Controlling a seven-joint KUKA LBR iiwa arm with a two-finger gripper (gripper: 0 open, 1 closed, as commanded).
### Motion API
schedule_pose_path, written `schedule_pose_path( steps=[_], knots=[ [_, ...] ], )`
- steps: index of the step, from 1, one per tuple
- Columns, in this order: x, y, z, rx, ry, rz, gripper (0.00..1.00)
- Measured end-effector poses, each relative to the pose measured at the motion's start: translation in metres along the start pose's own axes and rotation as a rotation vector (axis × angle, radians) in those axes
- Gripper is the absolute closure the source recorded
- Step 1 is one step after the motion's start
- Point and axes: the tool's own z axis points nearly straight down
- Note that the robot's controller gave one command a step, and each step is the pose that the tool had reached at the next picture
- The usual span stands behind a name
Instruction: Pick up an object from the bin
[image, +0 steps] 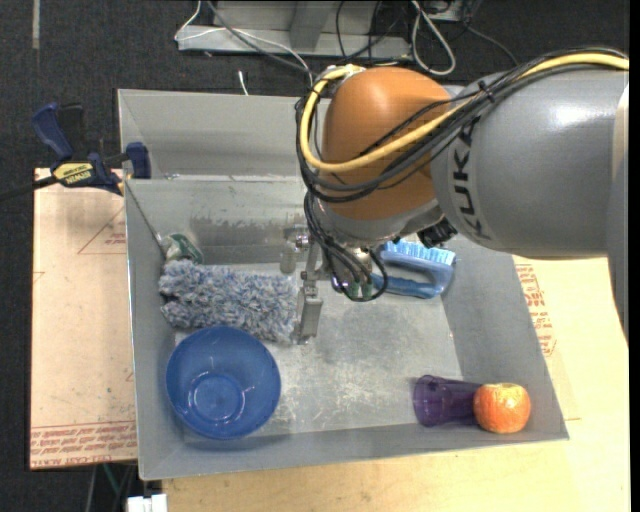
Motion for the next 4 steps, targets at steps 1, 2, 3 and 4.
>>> schedule_pose_path(
  steps=[1, 2, 3, 4],
  knots=[
    [0.000, 0.000, 0.000, 0.000, 0.000, 0.000, 0.00],
    [-0.010, 0.005, 0.082, 0.001, 0.006, -0.015, 0.00],
    [-0.020, 0.016, 0.073, -0.005, -0.012, 0.035, 0.00],
    [0.018, 0.014, 0.159, 0.000, 0.009, -0.099, 0.00]
  ],
)
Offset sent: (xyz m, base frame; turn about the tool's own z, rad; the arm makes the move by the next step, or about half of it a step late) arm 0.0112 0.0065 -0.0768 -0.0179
